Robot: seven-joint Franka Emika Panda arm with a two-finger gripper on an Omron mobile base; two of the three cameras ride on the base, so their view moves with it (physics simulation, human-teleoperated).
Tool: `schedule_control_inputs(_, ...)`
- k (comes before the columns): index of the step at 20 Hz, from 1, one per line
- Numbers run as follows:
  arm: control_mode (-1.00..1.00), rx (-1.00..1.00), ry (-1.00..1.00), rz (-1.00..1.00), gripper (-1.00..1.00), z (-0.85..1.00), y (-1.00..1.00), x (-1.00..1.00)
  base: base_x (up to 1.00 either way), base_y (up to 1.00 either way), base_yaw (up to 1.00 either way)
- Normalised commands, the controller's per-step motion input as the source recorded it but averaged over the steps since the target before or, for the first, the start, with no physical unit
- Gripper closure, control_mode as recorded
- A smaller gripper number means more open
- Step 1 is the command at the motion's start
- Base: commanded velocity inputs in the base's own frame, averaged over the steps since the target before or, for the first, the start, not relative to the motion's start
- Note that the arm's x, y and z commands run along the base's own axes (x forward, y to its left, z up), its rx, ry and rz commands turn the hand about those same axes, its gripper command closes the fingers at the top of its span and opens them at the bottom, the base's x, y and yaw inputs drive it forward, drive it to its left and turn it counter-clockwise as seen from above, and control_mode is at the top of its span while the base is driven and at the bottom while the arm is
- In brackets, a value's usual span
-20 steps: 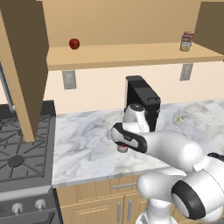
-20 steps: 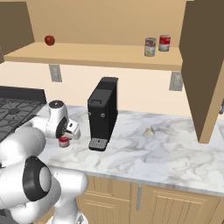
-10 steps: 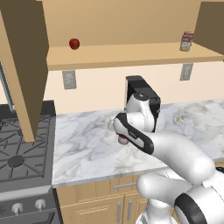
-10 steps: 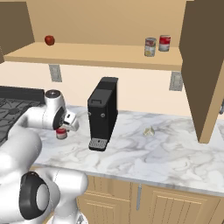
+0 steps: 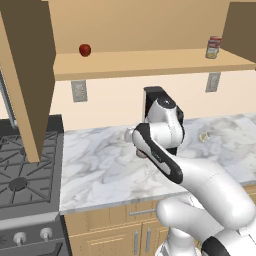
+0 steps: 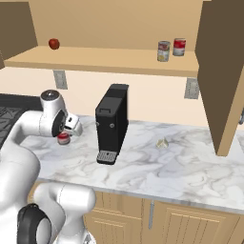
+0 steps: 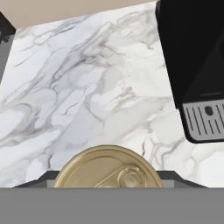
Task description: Pick the cans from the counter and place them in their designated side in the cabinet.
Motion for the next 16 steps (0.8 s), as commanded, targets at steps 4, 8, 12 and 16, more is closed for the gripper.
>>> schedule_control_inputs(4,-1.00,0.00,-0.07,0.00,1.00,0.42,-0.02,-0.17,0.00,0.00,0.00)
schedule_control_inputs(8,-1.00,0.00,-0.07,0.00,1.00,0.48,-0.03,-0.20,0.00,0.00,0.00)
schedule_control_inputs(12,-1.00,0.00,-0.08,0.00,1.00,0.48,-0.05,-0.14,0.00,0.00,0.00)
schedule_control_inputs(16,-1.00,0.00,-0.13,0.00,1.00,0.38,-0.09,-0.12,0.00,0.00,0.00)
